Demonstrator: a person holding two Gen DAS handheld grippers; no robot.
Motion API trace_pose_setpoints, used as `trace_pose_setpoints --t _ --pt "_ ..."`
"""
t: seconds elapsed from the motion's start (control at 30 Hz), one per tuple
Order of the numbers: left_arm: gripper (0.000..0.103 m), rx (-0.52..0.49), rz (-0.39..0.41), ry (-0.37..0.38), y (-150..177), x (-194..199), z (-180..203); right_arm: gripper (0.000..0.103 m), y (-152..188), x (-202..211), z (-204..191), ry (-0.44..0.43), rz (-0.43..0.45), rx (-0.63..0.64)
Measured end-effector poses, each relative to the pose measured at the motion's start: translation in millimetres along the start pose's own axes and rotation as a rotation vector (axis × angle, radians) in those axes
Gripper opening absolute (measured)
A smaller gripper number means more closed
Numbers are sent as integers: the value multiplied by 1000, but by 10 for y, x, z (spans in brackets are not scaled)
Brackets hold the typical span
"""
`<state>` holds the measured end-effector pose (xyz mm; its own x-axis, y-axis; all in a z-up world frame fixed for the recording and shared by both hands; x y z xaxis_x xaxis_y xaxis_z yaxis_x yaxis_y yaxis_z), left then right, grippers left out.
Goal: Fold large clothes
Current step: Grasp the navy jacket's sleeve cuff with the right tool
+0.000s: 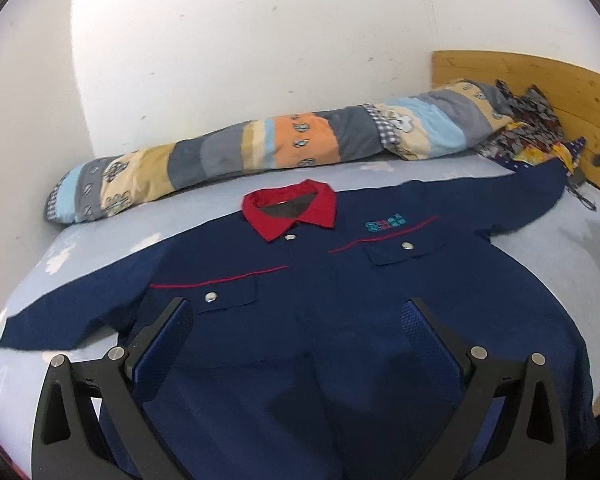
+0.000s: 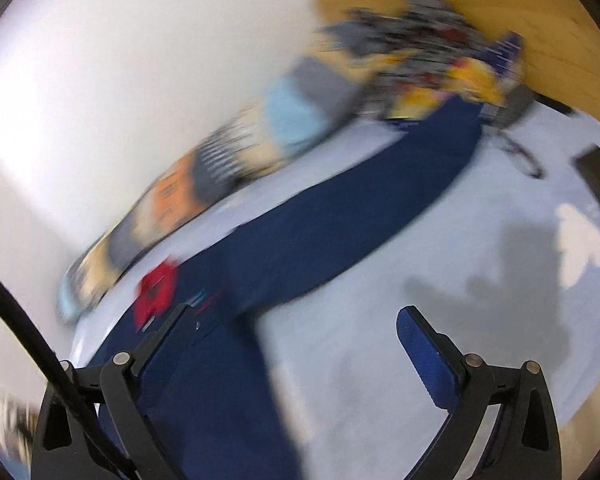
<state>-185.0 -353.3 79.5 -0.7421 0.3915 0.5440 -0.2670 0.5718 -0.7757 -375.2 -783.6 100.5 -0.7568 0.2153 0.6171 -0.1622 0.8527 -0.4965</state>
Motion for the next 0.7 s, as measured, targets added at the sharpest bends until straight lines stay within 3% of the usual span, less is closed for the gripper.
trace_pose_setpoints --t 0.2,0.33,0.5,0.63,0.7 --pt "103 3 27 42 -63 25 66 84 -979 -306 911 46 80 -176" --pt "103 57 -21 101 23 -91 78 76 -1167 -599 1248 41 56 -271" --pt "103 88 -61 117 109 -244 58 61 -1376 -882 1410 79 37 -248" --pt "103 81 -76 94 179 -319 17 61 -1666 -1045 1512 50 94 -274" --pt "103 80 -86 87 206 -367 -9 61 -1707 -1216 1621 96 88 -288"
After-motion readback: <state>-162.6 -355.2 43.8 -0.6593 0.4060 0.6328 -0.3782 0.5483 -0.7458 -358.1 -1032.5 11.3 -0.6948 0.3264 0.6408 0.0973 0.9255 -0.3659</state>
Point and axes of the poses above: each gripper's, at about its wrist camera, not at the fingertips, and x roughly against the way its jaws point, z to its right, y to its underside, the point moved 10 cm from there along -x, roughly the way its jaws point, and after that the axes turned 12 degrees about -x, right-handed, at the moved point
